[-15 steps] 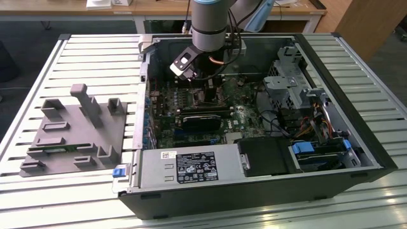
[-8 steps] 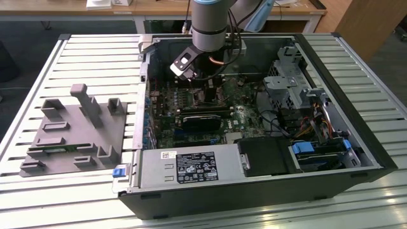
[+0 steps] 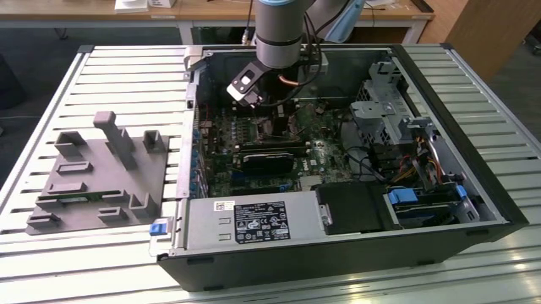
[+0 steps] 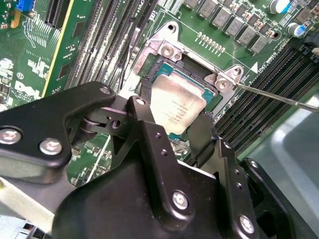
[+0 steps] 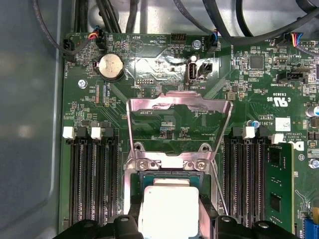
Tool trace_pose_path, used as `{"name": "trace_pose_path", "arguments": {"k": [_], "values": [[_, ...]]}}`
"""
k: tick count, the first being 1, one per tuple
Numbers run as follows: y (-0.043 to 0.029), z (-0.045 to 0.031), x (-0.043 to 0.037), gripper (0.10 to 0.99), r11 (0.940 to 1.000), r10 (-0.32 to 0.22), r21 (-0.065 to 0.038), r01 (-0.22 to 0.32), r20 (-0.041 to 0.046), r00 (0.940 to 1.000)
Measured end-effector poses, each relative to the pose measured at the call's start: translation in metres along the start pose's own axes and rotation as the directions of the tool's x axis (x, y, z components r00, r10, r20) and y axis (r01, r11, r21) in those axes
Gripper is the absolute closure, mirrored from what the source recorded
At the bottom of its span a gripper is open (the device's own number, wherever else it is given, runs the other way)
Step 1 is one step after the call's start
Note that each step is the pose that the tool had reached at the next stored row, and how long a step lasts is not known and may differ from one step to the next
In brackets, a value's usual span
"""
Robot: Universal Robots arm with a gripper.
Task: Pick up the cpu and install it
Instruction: 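Place the cpu into insertion slot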
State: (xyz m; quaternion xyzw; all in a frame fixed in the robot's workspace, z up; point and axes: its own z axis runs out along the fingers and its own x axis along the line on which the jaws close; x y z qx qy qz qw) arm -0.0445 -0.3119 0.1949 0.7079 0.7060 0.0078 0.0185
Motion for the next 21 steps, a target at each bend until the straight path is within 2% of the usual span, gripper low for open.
{"name": "trace_pose_path", "arguments": {"k": [10, 12, 13, 15, 21], "values": [[0.0003, 0.0002, 0.0002, 0.553, 1.0000, -0.006, 0.000, 0.006, -0.0010, 1.0000], [0.0003, 0.0002, 0.0001, 0.541, 1.0000, -0.007, 0.000, 0.007, -0.0008, 1.0000], [0.0002, 0.0002, 0.0001, 0.478, 1.0000, -0.007, 0.000, 0.007, -0.0007, 1.0000], [0.0002, 0.0001, 0.0001, 0.478, 1.0000, -0.007, 0.000, 0.007, -0.0006, 1.0000], [0.0004, -0.0063, 0.0000, 0.478, 1.0000, -0.007, 0.000, 0.007, -0.0006, 1.0000]]}}
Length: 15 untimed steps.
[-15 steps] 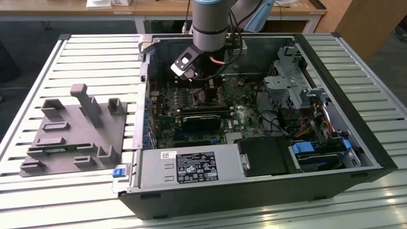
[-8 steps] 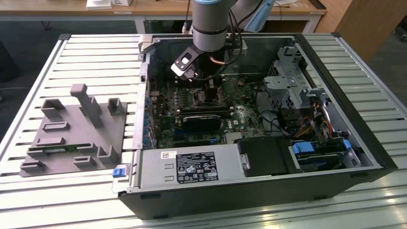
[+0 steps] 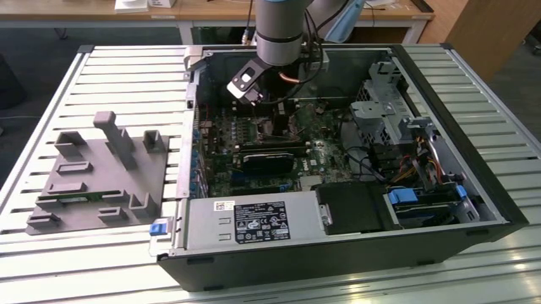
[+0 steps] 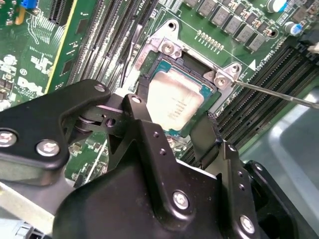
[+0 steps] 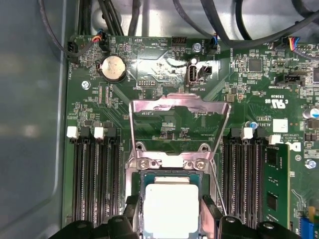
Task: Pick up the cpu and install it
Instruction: 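Place the cpu into insertion slot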
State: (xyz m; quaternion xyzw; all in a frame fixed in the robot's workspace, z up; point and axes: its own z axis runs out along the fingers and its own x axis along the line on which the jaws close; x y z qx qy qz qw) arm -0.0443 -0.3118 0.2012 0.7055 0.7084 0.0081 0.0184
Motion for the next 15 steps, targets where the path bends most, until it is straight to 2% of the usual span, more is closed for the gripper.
{"name": "trace_pose_path", "arguments": {"k": [2, 4, 5, 6, 7, 10, 11, 13, 15], "values": [[0.0001, -0.0033, -0.0001, 0.494, 1.0000, 0.000, 0.000, 0.000, 0.0002, 1.0000], [0.0002, -0.0054, -0.0001, 0.616, 1.0000, 0.000, 0.000, 0.000, 0.0004, 1.0000], [0.0003, -0.0065, -0.0001, 0.616, 1.0000, 0.000, 0.000, 0.000, 0.0006, 1.0000], [0.0003, -0.0074, -0.0001, 0.675, 1.0000, 0.000, 0.000, 0.000, 0.0008, 1.0000], [0.0003, -0.0083, -0.0001, 0.675, 1.0000, 0.000, 0.000, 0.000, 0.0009, 1.0000], [0.0004, -0.0109, -0.0002, 0.851, 1.0000, 0.000, 0.000, 0.000, 0.0008, 1.0000], [0.0005, -0.0118, -0.0002, 0.851, 1.0000, 0.000, 0.000, 0.000, 0.0009, 1.0000], [0.0005, -0.0134, -0.0002, 0.969, 1.0000, 0.000, 0.000, 0.000, 0.0008, 1.0000], [0.0006, -0.0153, -0.0002, 0.969, 1.0000, 0.000, 0.000, 0.000, 0.0009, 1.0000]]}}
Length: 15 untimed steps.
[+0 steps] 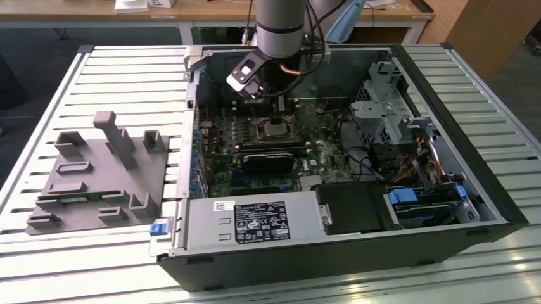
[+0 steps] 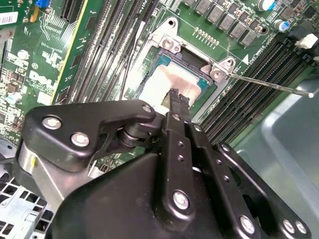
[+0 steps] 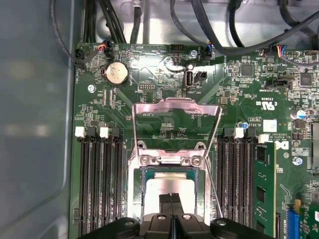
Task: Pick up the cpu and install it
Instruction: 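Place the cpu into insertion slot, then close the cpu cover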
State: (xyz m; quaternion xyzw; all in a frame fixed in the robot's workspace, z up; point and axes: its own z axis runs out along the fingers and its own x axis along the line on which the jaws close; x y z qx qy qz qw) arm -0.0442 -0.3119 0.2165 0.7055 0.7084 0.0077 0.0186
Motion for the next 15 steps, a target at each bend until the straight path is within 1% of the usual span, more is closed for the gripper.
{"name": "trace_pose_path", "arguments": {"k": [3, 15], "values": [[0.0001, -0.0026, 0.0000, 0.980, 1.0000, 0.000, 0.000, 0.000, 0.0001, 1.0000], [0.0003, -0.0079, -0.0001, 0.980, 1.0000, 0.000, 0.000, 0.000, 0.0001, 1.0000]]}}
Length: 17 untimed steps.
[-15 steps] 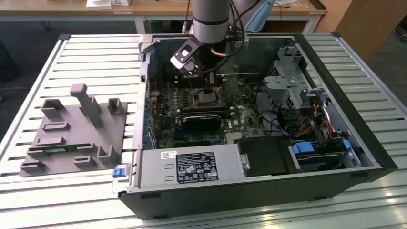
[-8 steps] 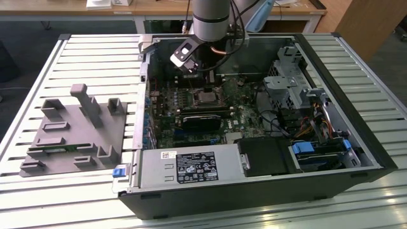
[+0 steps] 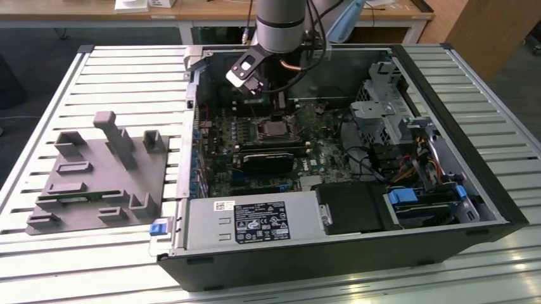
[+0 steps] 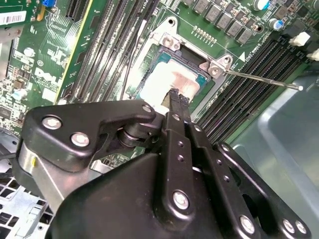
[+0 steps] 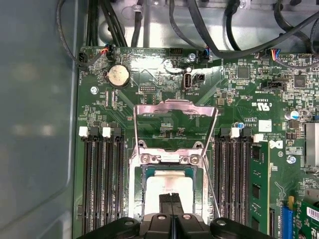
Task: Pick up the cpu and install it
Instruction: 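Close the cpu cover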
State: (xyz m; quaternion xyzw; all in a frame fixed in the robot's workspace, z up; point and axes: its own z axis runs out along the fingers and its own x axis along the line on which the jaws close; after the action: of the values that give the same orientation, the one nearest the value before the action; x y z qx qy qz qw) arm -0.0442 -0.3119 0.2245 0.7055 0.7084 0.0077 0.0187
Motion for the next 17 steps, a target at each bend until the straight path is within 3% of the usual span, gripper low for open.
{"name": "trace_pose_path", "arguments": {"k": [17], "values": [[0.0004, -0.0107, 0.0001, 0.980, 1.0000, 0.000, 0.000, 0.000, 0.0001, 1.0000]]}}
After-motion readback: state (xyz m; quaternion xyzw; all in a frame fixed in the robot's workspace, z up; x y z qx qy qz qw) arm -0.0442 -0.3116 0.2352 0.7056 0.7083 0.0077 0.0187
